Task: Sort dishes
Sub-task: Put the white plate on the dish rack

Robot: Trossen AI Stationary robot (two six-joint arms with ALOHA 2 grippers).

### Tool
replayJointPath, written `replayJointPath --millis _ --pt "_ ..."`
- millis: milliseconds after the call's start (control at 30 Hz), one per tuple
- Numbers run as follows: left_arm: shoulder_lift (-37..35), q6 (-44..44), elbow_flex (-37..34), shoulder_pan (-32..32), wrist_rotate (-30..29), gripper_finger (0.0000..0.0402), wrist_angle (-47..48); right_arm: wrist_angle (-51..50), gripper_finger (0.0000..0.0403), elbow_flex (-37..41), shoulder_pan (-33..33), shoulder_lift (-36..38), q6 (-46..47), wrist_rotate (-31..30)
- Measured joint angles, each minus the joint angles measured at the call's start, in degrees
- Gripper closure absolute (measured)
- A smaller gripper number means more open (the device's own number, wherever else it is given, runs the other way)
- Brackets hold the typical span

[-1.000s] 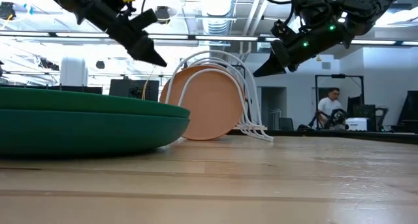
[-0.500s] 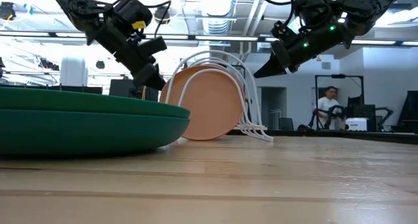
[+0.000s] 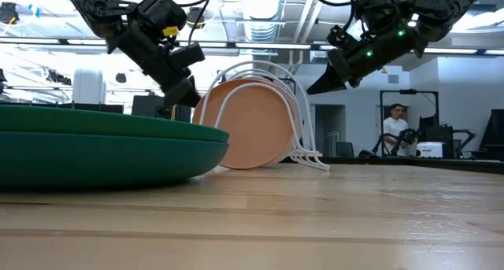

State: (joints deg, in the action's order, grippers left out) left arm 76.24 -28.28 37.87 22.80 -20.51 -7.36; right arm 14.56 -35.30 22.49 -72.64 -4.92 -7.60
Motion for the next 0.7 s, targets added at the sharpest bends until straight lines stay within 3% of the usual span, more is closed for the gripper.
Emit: replayJointPath --millis 167,333,400,567,633,700 --pt "-6.22 -2.26 0.52 -0.59 -11.93 0.04 9.66 -12.68 0.0399 -5.82 -0.4 3.52 3.38 -0.02" --pt "-18.22 7.09 6.94 -3.41 -11.19 0.04 28.77 -21.4 0.0399 -10.18 -3.08 6.86 6.43 -0.02" --pt "-22.94 16.0 8.87 -4.11 -5.4 0.04 33.45 -22.81 0.0399 -10.91 -4.7 8.04 6.93 -0.02" --pt "-31.7 31.05 8.08 -4.73 23.63 0.0396 39.91 -22.83 0.0399 -11.0 -8.6 10.09 7.01 0.01" --pt "-33.2 34.34 6.07 -6.3 28.47 0.0385 41.56 -22.67 0.0399 -11.02 -9.55 10.31 6.99 0.03" --pt "-34.47 36.21 3.19 -8.62 28.96 0.0368 42.05 -22.88 0.0399 -11.02 -10.23 10.45 6.99 0.01"
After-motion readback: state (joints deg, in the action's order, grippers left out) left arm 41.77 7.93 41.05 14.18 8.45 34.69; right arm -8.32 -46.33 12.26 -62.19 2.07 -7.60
